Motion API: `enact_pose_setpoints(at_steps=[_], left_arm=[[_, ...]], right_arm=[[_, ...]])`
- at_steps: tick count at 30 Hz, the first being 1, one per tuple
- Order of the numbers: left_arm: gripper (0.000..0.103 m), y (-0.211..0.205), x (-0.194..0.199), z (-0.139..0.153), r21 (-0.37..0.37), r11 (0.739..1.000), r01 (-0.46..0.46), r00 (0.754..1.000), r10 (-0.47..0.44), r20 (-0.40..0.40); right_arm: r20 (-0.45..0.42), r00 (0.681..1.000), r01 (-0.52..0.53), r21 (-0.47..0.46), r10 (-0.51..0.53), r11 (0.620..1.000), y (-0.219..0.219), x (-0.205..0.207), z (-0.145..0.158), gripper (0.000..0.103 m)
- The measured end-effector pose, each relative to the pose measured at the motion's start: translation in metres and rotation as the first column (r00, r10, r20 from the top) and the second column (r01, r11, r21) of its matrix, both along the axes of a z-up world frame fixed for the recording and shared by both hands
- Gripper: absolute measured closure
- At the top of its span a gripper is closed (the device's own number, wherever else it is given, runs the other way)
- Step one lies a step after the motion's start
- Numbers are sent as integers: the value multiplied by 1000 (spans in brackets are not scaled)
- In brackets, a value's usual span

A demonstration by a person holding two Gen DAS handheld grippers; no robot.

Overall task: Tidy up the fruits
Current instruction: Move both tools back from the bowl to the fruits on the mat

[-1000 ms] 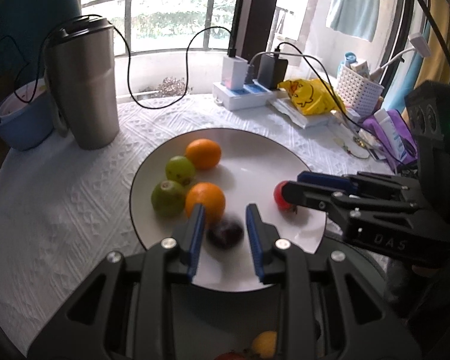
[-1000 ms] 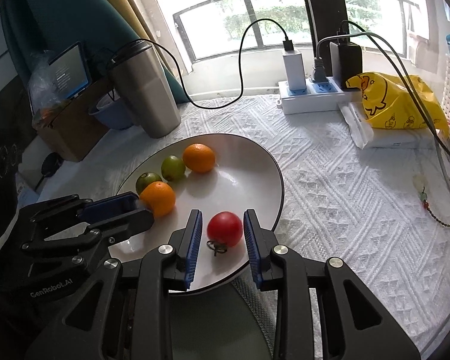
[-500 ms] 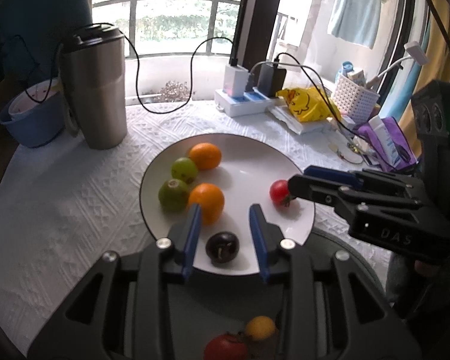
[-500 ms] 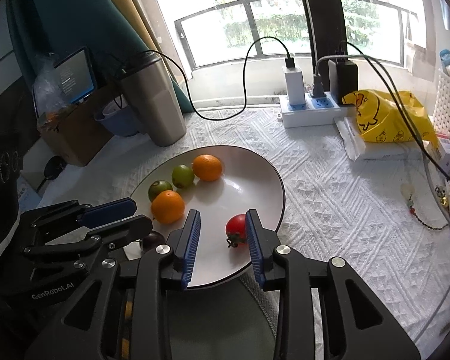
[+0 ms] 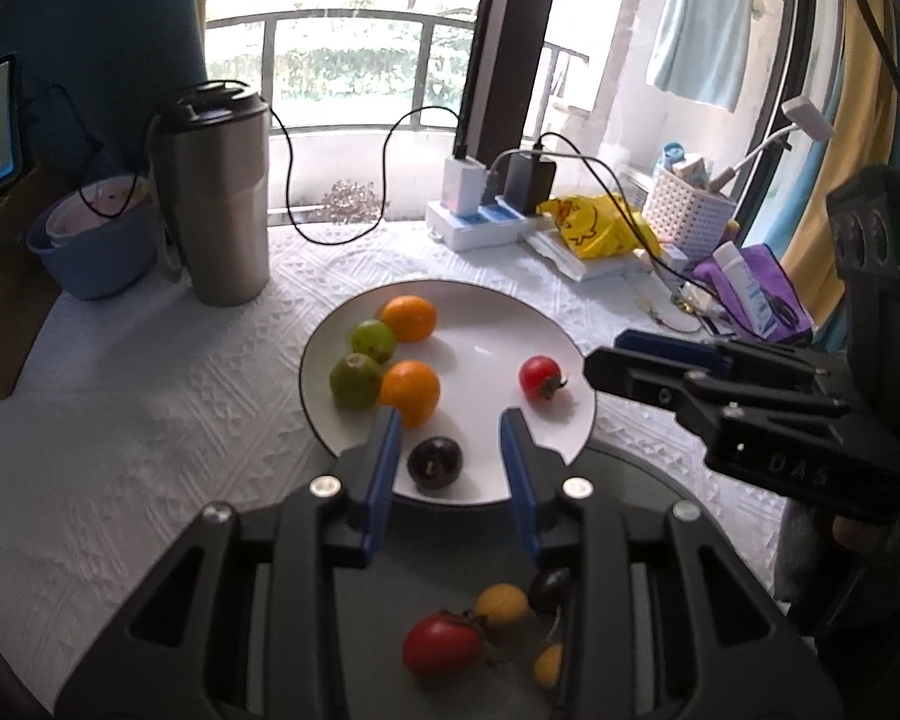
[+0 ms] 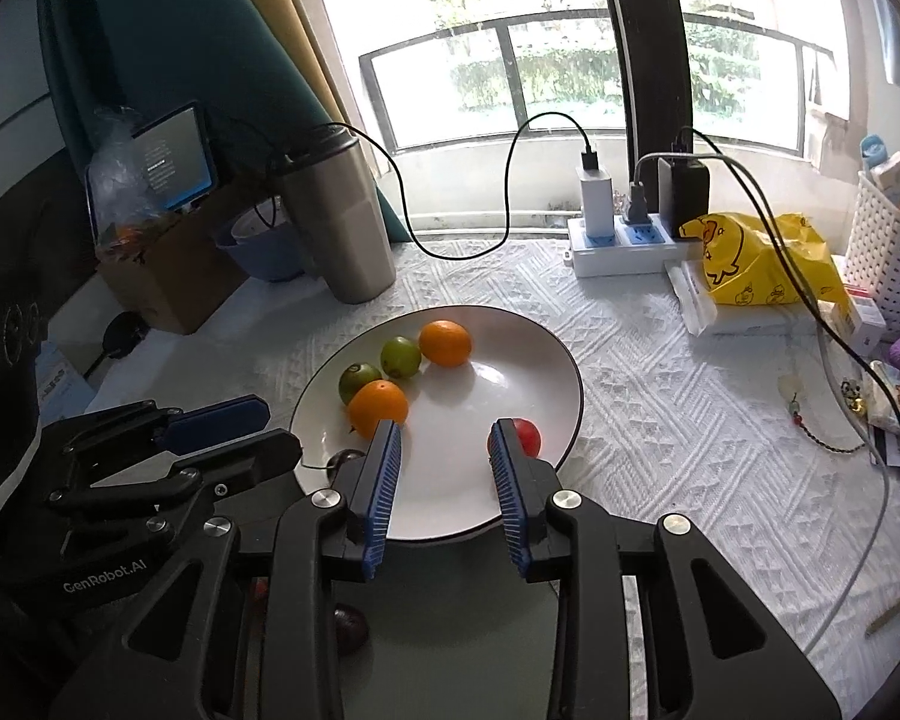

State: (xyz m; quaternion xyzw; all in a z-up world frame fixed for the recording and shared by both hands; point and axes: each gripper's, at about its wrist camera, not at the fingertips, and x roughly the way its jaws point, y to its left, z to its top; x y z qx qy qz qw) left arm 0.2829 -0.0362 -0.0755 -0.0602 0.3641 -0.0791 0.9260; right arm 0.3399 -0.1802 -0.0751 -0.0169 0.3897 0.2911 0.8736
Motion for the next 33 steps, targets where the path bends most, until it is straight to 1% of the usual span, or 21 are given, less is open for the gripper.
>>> enact_pose_setpoints(at_steps=[17,33], left_arm=[[67,7,-45,12,-7,1000,-14,999,14,36],[67,12,-81,13,-9,1000,-19,999,20,50]], right_arm=[[49,999,-1,-8,1,1000,0,-44,20,70],[70,998,-5,-10,6,1000,1,-81,25,70]])
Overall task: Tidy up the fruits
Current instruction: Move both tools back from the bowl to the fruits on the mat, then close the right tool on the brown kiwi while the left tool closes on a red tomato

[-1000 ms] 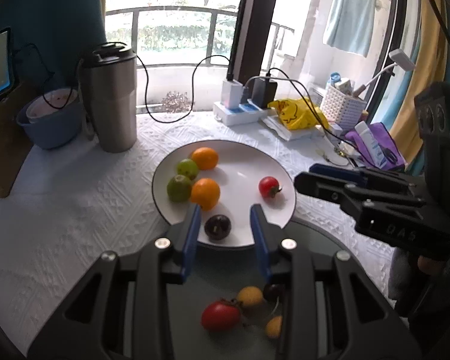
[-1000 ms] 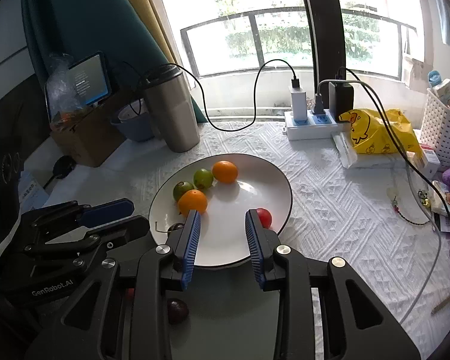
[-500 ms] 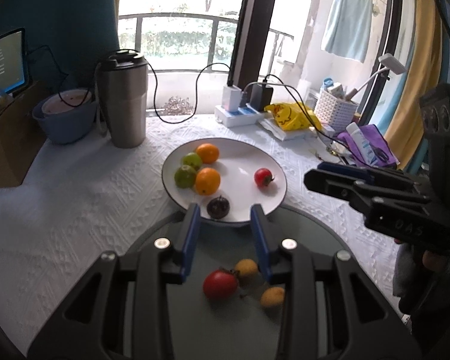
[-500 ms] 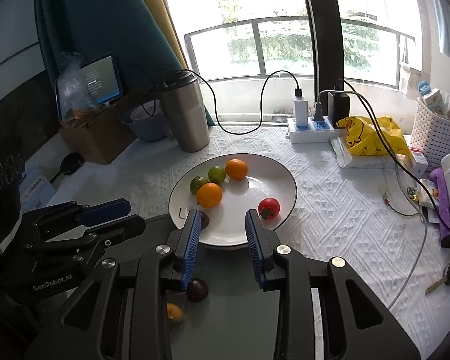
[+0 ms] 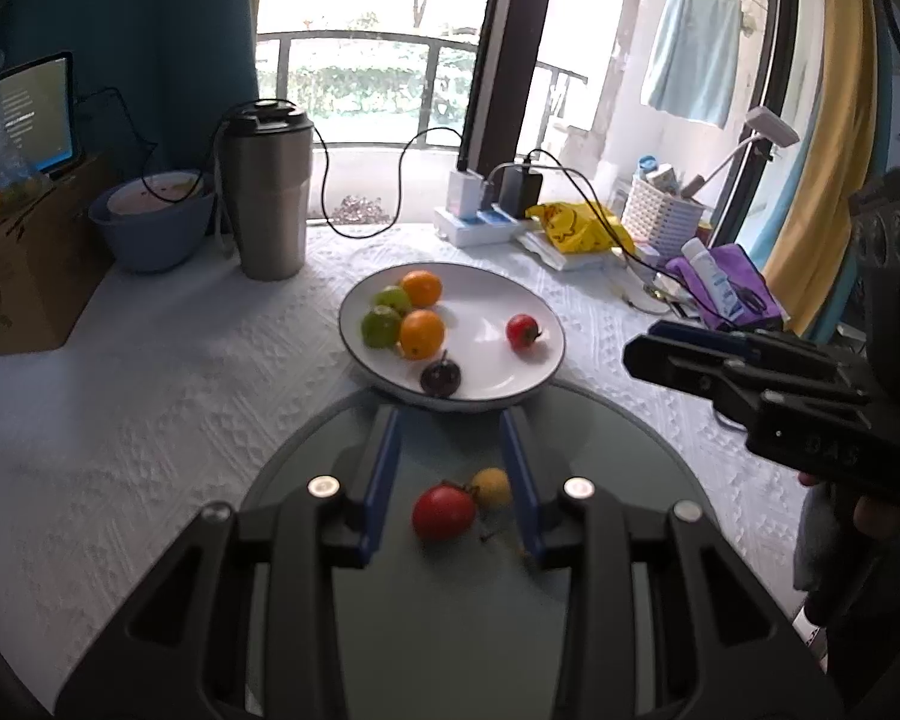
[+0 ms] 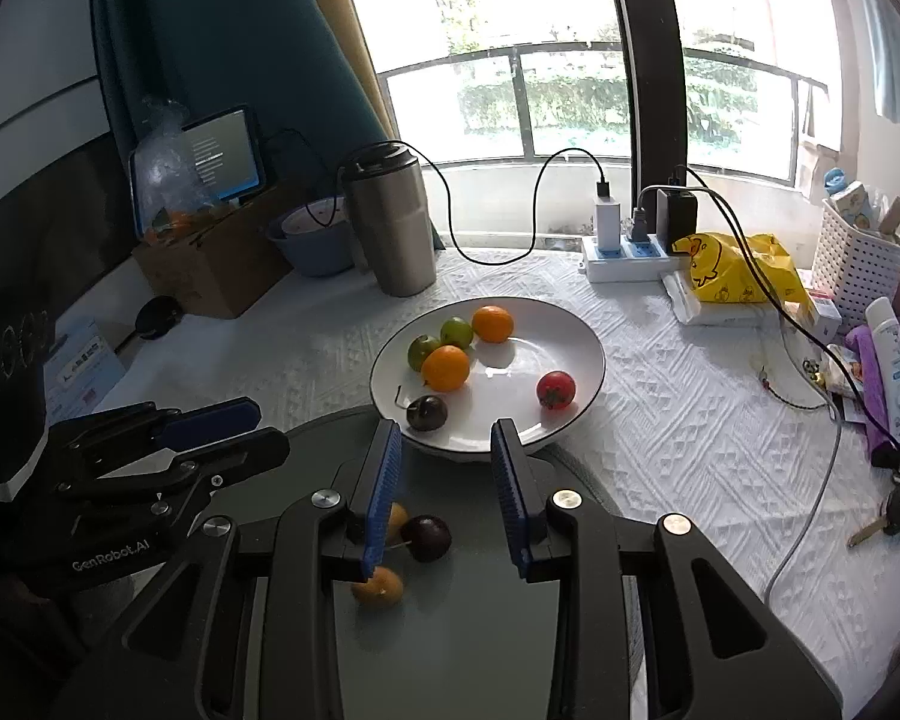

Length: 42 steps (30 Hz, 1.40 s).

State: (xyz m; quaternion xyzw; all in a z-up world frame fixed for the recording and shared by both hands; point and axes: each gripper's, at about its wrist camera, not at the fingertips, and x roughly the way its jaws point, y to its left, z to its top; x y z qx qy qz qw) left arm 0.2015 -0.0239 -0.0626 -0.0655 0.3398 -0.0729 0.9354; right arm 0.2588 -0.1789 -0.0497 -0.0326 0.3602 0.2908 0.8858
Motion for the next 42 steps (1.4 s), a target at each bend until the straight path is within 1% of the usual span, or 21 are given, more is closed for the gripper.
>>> enact_pose_setpoints(at_steps=[15,27,32,34,40,42], left_arm=[[67,4,-29,-8,-7,1000,-6,1000,6,-3],[66,4,-46,-26,-6,1000,-3,999,3,-34],[66,2,-46,-38,-4,1000,3,998,-3,-64],[66,2,-45,-45,-6,1000,1,997,-2,-82],[66,5,-39,-59,-15,1000,-8,993,6,-120],[62,6,-36,-61,-21,1000,-11,992,8,-127]], right_arm=[[-10,1000,-12,-5,12,1000,5,-31,-10,70],[-44,999,-11,-12,11,1000,8,-48,-32,70],[-70,998,1,-25,-3,1000,8,-48,-48,69],[-85,996,6,-28,-8,1000,8,-46,-55,62],[-123,992,-3,-42,-2,999,12,-36,-70,62],[-133,991,-16,-40,11,999,15,-33,-72,62]])
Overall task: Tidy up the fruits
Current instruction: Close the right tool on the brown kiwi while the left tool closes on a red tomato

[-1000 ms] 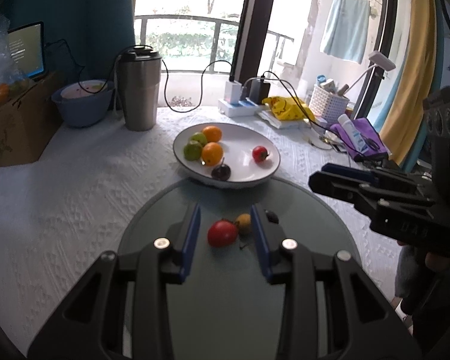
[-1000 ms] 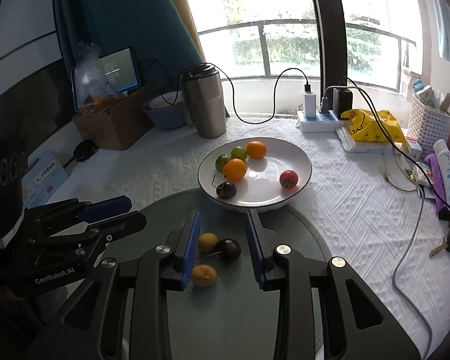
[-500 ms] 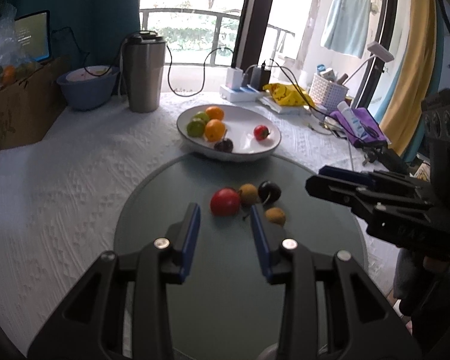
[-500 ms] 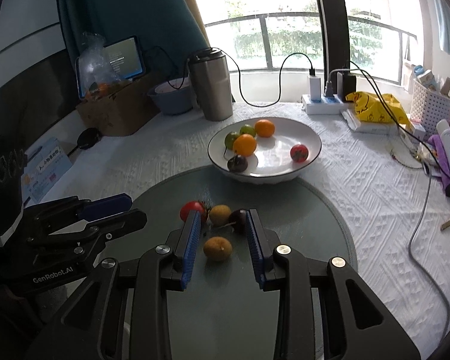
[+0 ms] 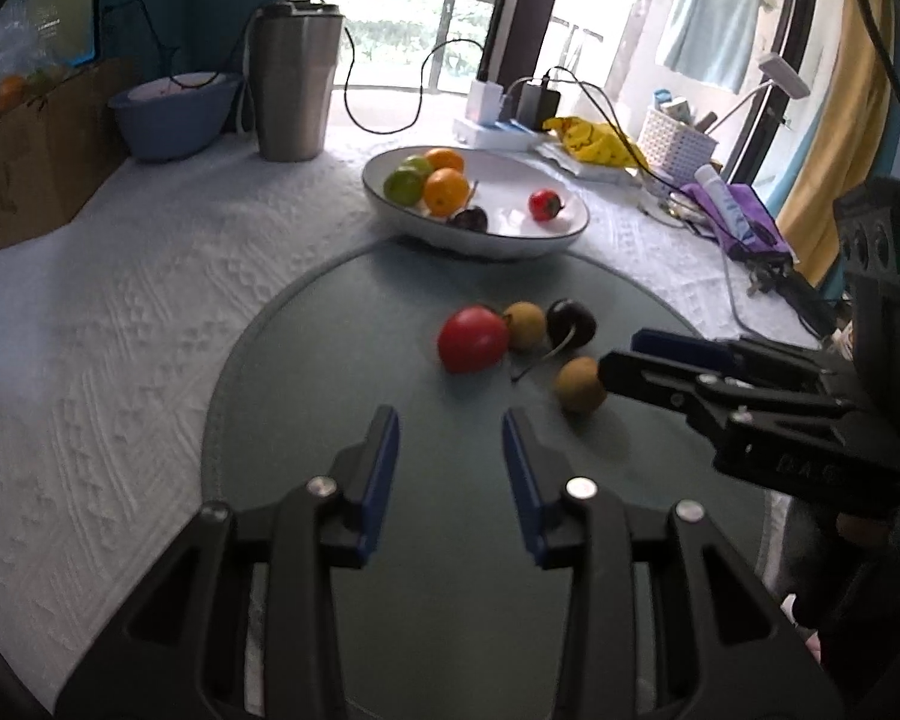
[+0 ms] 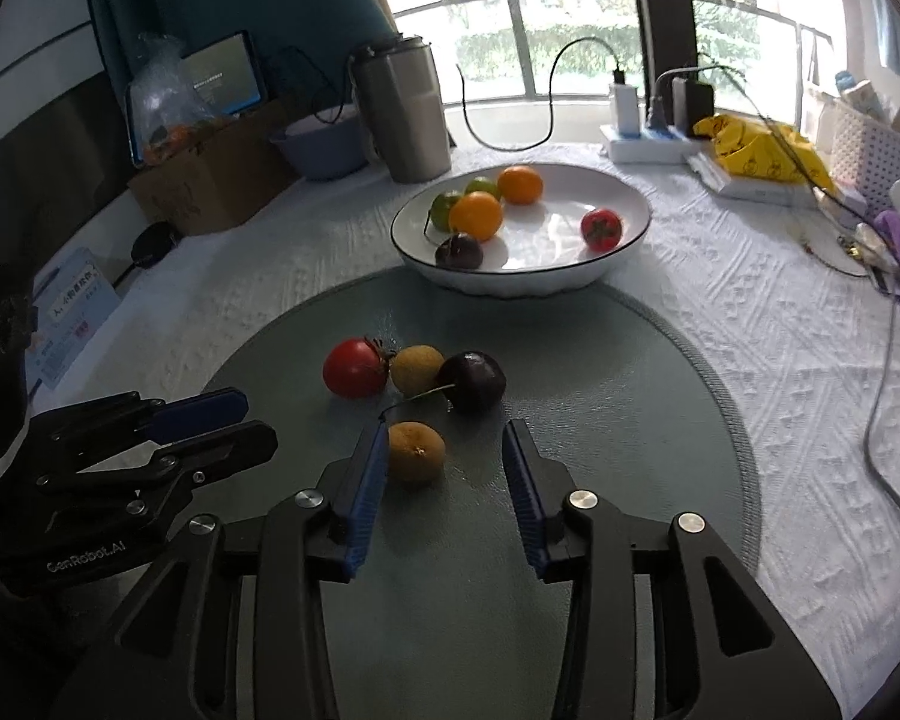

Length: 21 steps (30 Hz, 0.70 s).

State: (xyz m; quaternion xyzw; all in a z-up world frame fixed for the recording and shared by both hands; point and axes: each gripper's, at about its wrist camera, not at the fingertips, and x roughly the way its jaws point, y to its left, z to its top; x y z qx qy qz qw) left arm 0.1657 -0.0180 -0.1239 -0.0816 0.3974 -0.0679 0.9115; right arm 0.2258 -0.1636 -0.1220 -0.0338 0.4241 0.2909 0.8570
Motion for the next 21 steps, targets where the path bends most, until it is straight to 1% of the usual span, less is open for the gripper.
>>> enact_pose_setpoints(at_steps=[1,7,10,11,12,13,21], left_arm=[[60,1,1,-1,-5,1000,-2,1000,2,-2],[59,5,10,-6,-8,1000,-21,1000,21,-21],[59,5,12,-7,-3,1000,-22,999,22,-25],[59,5,14,-7,0,1000,-20,999,20,-25],[59,3,15,-7,3,1000,-17,1000,17,-26],[59,3,16,-7,4,1000,-15,1000,15,-26],[59,-6,28,-3,18,1000,1,1000,-1,-21]], right_arm=[[-9,1000,-12,5,12,1000,3,2,-1,62],[-49,997,-54,-17,53,998,17,8,-13,62],[-54,996,-66,-16,65,998,18,8,-13,62],[-54,996,-69,-15,68,998,17,8,-13,63],[-57,996,-71,-16,70,997,17,9,-13,70],[-56,996,-71,-17,70,997,17,8,-13,72],[-40,999,-37,-4,37,999,-3,16,-7,72]])
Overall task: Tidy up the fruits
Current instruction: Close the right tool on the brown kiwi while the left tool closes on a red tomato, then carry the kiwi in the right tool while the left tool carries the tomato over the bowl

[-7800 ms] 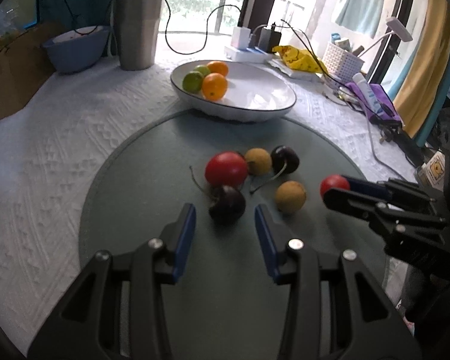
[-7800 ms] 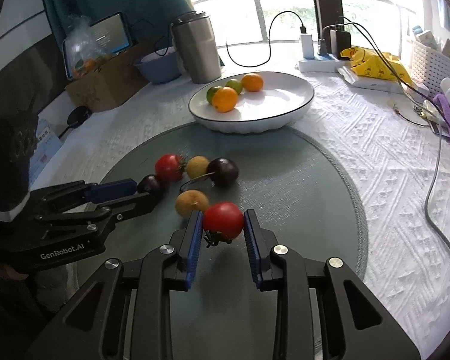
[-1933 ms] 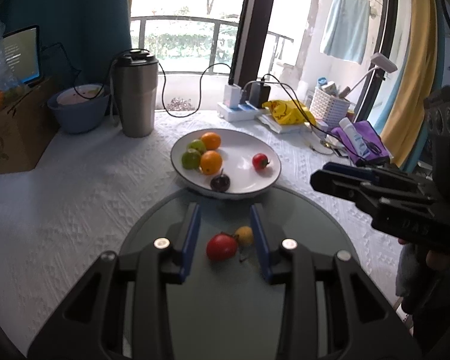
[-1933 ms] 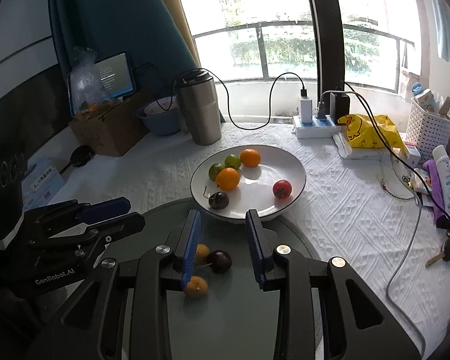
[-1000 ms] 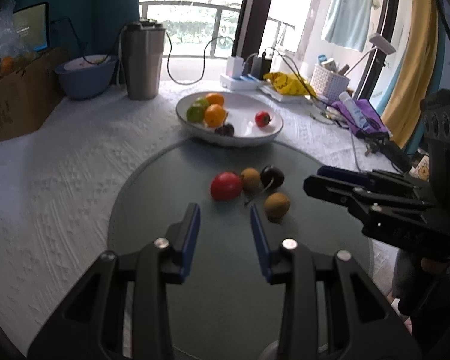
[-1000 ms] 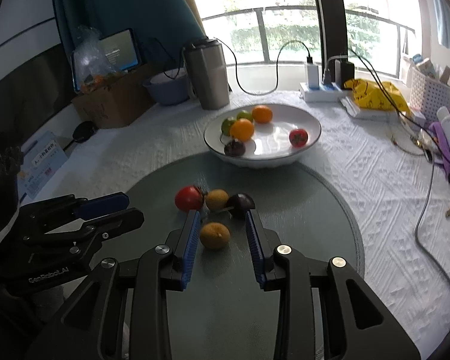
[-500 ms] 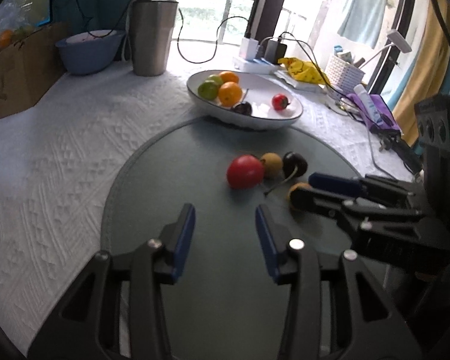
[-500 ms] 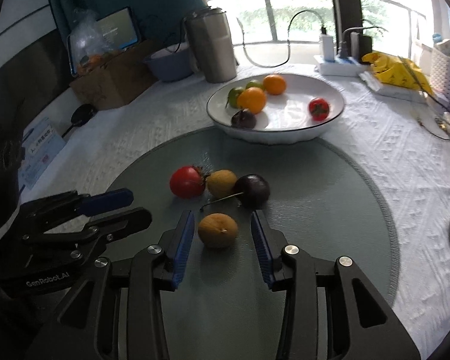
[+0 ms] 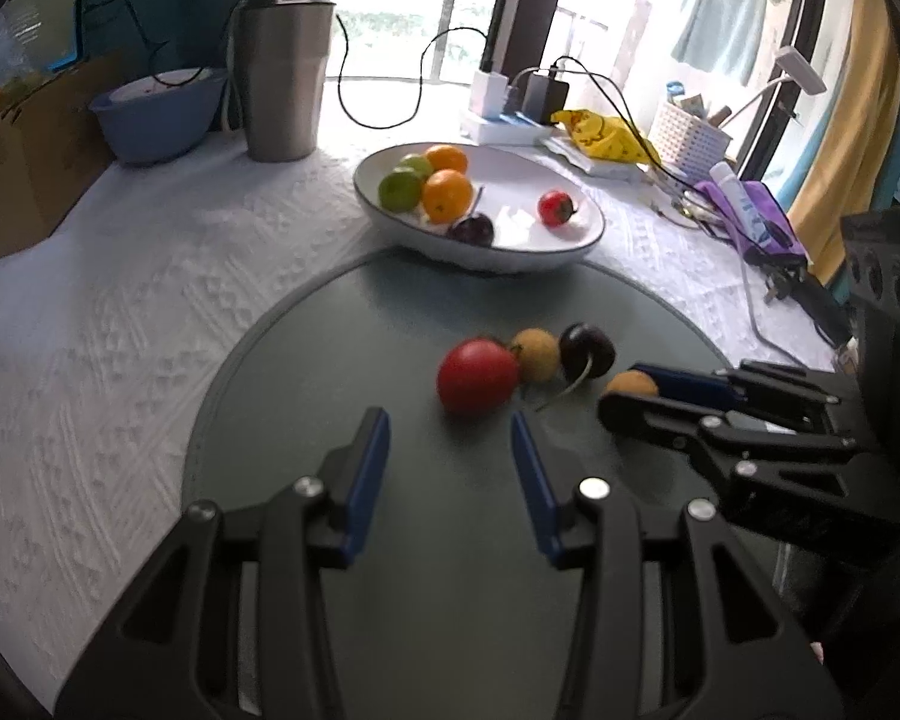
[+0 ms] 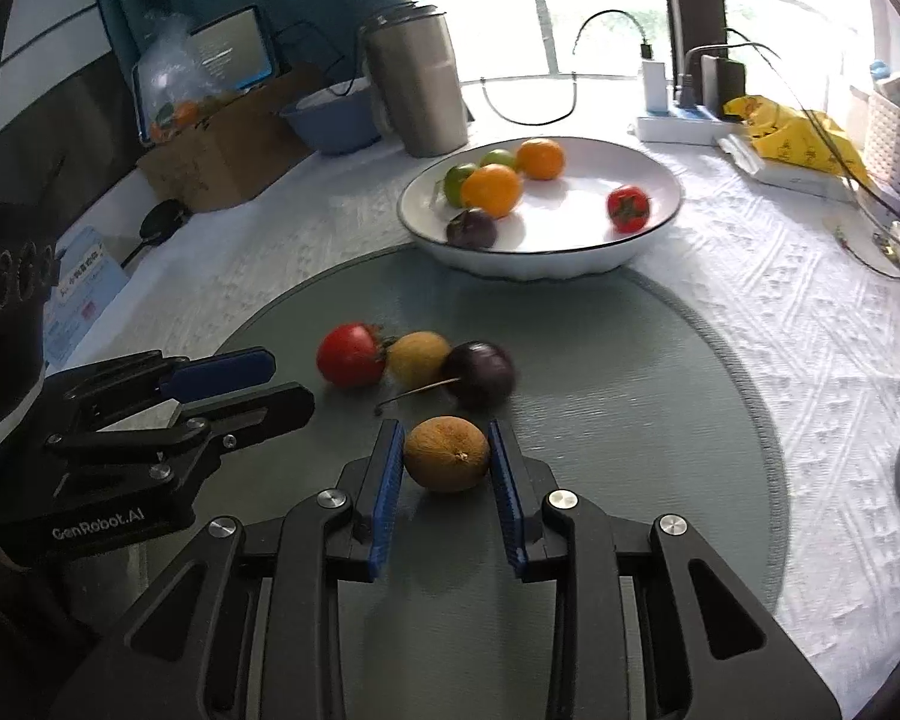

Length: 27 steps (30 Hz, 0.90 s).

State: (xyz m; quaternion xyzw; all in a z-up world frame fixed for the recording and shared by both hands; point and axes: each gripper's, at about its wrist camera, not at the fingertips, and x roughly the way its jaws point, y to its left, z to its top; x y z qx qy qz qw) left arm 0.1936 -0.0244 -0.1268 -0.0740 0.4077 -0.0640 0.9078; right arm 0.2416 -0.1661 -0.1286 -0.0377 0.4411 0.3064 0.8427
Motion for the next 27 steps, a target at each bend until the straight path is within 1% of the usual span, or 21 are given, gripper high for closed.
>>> enact_pose_setpoints(at_steps=[13,19,20,23,27], left_arm=[[59,-11,29,-4,29,999,30,999,-29,-16],[60,-10,36,-8,-3,999,39,999,-39,-29],[61,-10,36,-8,-2,999,42,999,-42,-27],[70,-13,35,-8,7,998,55,998,-55,-26],[71,-13,33,-6,-6,998,59,998,-59,-25]], right_arm=[[5,998,55,19,-55,998,-24,23,5,72],[6,998,69,22,-69,997,-29,29,6,72],[8,997,71,22,-71,997,-29,29,6,72],[13,997,74,20,-74,997,-31,29,8,72],[26,997,74,21,-75,997,-31,27,13,72]])
